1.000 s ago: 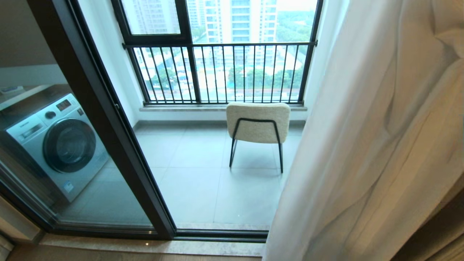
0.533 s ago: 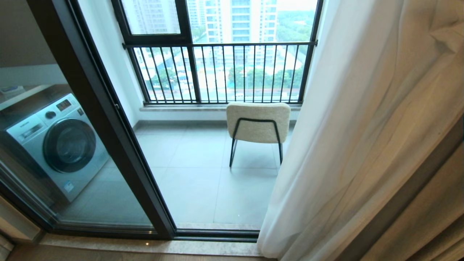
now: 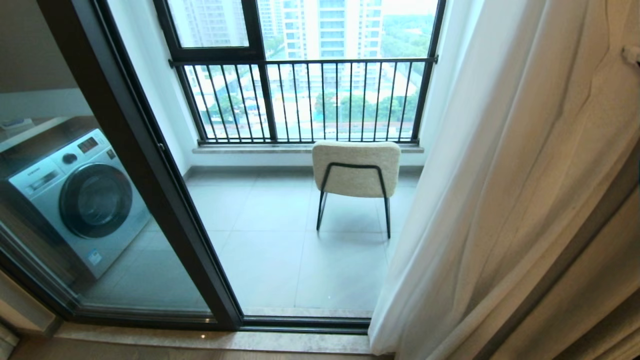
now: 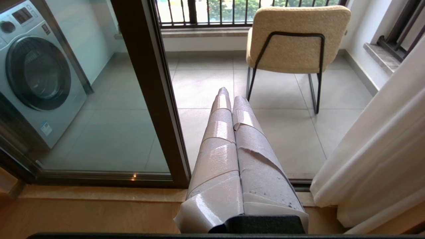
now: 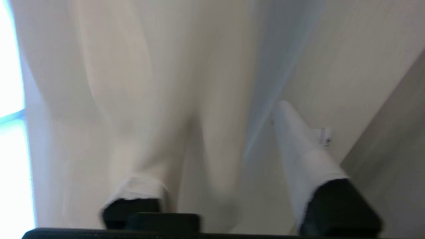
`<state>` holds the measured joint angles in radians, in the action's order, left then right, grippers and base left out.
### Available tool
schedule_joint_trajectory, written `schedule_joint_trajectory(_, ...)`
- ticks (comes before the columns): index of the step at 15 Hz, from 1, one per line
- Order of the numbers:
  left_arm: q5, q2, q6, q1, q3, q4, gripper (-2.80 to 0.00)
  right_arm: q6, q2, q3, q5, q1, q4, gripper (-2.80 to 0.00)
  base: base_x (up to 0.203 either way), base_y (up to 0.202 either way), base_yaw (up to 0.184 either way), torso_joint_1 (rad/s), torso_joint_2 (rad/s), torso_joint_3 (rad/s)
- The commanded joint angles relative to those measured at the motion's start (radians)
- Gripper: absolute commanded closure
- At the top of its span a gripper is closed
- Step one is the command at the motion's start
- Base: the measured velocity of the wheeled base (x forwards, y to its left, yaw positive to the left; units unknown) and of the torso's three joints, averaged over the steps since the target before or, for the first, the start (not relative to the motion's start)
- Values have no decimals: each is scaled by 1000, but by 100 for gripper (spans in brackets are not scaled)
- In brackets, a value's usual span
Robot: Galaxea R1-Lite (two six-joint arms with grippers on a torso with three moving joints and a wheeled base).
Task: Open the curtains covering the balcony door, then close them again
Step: Pull the inner curtains open on both sides
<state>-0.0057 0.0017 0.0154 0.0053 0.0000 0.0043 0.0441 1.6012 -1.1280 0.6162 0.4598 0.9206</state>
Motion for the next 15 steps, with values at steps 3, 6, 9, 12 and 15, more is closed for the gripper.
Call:
schedule_joint_trajectory(3, 0, 0, 0, 0, 0, 0, 0, 2, -171, 215, 7, -1, -11, -280, 0, 0, 0, 0, 0, 0)
schedule_joint_trajectory(6, 0, 0, 0, 1, 0, 0, 0, 2, -341, 434, 8, -1, -42, -280, 0, 0, 0, 0, 0, 0)
schedule_joint_trajectory(9, -1, 0, 0, 1, 0, 0, 0, 2, -520, 623, 7, -1, -93, -280, 0, 0, 0, 0, 0, 0)
schedule_joint_trajectory(12, 0, 0, 0, 1, 0, 0, 0, 7, -683, 751, 7, -1, -163, 0, 0, 0, 0, 0, 0, 0)
schedule_joint_trajectory(15, 0, 0, 0, 1, 0, 0, 0, 19, -869, 834, 5, -1, -305, 0, 0, 0, 0, 0, 0, 0)
